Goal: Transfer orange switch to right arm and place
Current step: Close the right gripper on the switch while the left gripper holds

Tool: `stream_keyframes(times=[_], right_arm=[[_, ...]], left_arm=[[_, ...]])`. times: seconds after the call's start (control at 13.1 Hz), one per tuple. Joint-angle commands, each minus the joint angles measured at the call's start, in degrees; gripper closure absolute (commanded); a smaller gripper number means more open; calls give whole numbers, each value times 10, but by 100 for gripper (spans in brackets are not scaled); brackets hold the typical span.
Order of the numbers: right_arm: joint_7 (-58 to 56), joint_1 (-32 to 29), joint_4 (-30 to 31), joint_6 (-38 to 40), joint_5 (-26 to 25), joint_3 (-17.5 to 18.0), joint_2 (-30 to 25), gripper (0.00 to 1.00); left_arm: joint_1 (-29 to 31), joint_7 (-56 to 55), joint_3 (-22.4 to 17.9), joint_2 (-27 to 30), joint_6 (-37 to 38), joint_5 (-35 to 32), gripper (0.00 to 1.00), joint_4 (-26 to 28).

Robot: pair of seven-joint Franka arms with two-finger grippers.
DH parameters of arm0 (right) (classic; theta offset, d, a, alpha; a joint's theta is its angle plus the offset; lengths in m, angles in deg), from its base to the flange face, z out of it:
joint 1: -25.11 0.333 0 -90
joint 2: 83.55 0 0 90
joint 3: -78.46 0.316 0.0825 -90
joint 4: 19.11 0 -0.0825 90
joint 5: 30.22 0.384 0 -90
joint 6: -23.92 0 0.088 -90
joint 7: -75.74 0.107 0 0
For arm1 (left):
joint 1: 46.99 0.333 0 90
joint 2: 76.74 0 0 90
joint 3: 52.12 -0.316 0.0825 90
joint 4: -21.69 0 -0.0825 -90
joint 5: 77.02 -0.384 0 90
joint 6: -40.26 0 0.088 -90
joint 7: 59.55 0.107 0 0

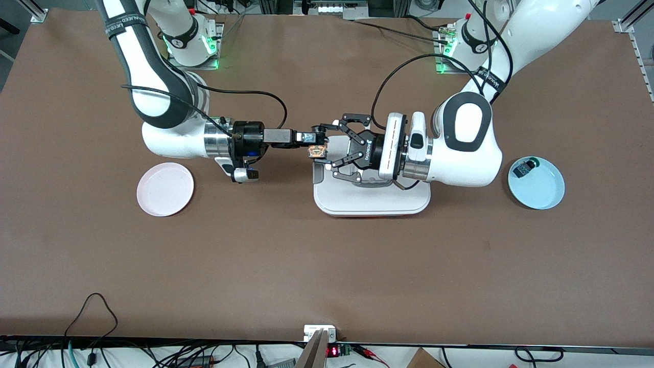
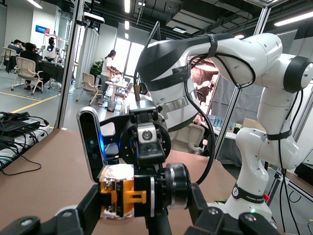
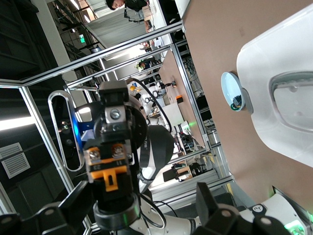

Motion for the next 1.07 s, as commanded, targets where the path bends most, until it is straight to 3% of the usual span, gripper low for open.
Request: stream_keyframes(times=[0.0, 0.31, 0.61, 1.0], right_arm=[[-2, -1, 14, 13, 18, -1, -20, 8], [14, -1, 13, 14, 28, -1, -25, 12], [12, -2, 10, 14, 34, 0, -24, 40], [10, -3, 9, 18, 36, -1, -21, 60]], left_arm=[[-11, 0, -4, -10, -3, 7, 100, -19], [-11, -2, -4, -10, -3, 8, 100, -19], [-11, -3, -4, -10, -3, 8, 100, -19], [-14, -3, -5, -11, -3, 8, 100, -22]])
